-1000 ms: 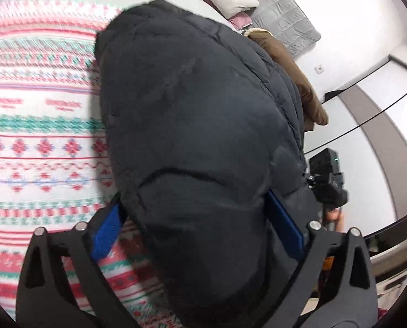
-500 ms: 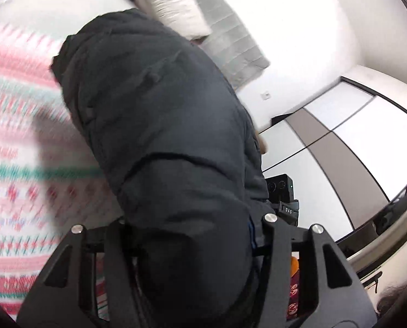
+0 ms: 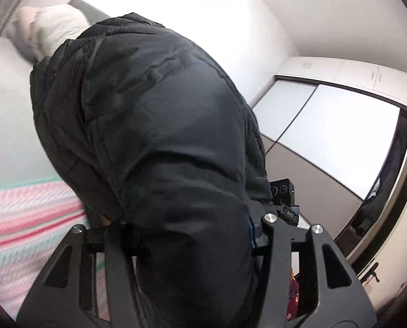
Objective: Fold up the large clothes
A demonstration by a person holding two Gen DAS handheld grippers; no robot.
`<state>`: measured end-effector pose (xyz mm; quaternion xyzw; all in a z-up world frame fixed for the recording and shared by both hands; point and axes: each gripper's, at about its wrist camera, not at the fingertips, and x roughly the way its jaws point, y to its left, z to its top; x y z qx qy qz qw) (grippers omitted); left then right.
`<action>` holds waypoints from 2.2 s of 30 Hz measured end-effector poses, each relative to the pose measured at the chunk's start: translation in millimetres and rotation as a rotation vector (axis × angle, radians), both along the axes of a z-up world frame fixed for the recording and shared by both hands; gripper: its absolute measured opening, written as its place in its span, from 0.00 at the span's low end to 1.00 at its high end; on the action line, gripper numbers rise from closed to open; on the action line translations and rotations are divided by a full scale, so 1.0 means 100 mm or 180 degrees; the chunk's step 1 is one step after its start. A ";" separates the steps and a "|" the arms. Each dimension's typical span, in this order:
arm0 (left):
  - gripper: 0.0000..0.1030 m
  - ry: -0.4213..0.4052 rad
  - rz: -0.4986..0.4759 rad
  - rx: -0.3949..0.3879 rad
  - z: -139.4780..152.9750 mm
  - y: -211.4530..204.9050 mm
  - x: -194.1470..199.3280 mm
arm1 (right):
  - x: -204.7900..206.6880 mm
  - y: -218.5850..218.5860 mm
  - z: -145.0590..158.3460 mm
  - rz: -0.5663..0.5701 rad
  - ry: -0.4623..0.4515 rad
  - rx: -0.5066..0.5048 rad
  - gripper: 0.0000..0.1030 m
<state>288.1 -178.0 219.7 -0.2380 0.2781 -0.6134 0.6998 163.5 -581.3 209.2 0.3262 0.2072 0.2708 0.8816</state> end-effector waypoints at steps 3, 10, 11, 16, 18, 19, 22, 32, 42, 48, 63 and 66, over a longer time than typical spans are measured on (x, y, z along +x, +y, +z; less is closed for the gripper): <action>0.51 0.0056 -0.0133 -0.0079 0.11 -0.57 0.18 | -0.02 -0.38 0.37 -0.0244 -0.0033 -0.0184 0.30; 0.52 0.0264 -0.0375 0.0046 -0.27 -1.66 0.78 | 0.01 -1.38 0.39 -0.0770 0.0054 -0.0260 0.30; 0.52 0.0295 -0.0384 0.0103 -0.39 -1.72 0.85 | 0.07 -1.44 0.30 -0.0837 0.0097 -0.0235 0.30; 0.57 0.0637 -0.0402 0.0550 -1.20 -2.40 1.26 | 0.17 -2.16 -0.59 -0.1162 0.0590 0.0075 0.30; 0.66 0.0766 -0.0267 0.0899 -1.62 -2.52 1.38 | 0.29 -2.31 -1.02 -0.1297 0.0912 0.0185 0.37; 0.75 0.0834 -0.0236 0.0967 -1.81 -2.54 1.42 | 0.37 -2.37 -1.26 -0.1387 0.1113 0.0218 0.42; 0.83 0.0974 -0.0207 0.0818 -2.01 -2.47 1.46 | 0.45 -2.46 -1.84 -0.1486 0.1239 0.0591 0.64; 0.87 0.0546 0.0326 0.1373 -1.45 -2.09 1.28 | 0.03 -2.25 -1.33 -0.1708 0.1336 0.0152 0.71; 0.87 -0.0663 0.0656 0.2218 -1.18 -2.08 0.67 | -0.26 -1.66 -0.69 -0.2195 0.1180 -0.0975 0.71; 0.91 -0.0967 0.1153 0.2584 -1.19 -1.77 0.04 | -0.47 -0.99 -0.69 -0.2425 0.1289 -0.1505 0.73; 0.99 -0.0713 0.1470 0.3068 -1.39 -1.20 -1.21 | -1.35 0.66 -1.12 -0.2878 0.1593 -0.2036 1.00; 0.99 -0.0662 0.1540 0.3074 -1.44 -1.16 -1.26 | -1.37 0.81 -1.13 -0.2897 0.1692 -0.2307 1.00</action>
